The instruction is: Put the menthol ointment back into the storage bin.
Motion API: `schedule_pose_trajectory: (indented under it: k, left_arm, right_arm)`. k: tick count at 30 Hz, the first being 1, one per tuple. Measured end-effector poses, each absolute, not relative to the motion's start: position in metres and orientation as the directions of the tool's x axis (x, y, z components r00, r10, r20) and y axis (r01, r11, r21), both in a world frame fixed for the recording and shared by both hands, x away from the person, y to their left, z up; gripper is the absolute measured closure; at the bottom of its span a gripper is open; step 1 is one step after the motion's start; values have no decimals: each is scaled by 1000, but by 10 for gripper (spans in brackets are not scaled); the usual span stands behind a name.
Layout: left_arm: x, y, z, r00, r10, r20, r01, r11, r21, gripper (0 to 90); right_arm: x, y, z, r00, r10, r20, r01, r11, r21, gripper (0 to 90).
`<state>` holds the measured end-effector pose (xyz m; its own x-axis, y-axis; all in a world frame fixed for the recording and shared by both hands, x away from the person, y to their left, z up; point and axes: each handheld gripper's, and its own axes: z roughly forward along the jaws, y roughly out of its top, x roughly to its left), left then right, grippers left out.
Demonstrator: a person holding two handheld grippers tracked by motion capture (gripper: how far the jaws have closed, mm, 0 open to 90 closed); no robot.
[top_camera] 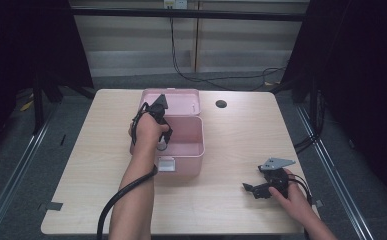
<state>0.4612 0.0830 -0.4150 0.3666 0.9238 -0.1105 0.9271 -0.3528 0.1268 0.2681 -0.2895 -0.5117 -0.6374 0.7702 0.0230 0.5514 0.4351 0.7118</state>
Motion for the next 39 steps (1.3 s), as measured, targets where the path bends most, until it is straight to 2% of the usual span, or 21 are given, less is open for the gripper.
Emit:
schedule_pose_trajectory:
  k: [13, 25, 39]
  left_arm:
    - [458, 87, -400, 368, 922, -121, 925, -351, 142, 356]
    - [454, 86, -389, 412, 902, -126, 906, -392, 160, 259]
    - [443, 90, -363, 452, 881, -142, 887, -426, 179, 242]
  right_arm:
    - [268, -290, -512, -638, 770, 22, 551, 436, 712, 67]
    - [268, -290, -512, -638, 770, 22, 551, 436, 712, 68]
    - [268, -290, -512, -638, 769, 22, 551, 437, 711, 68]
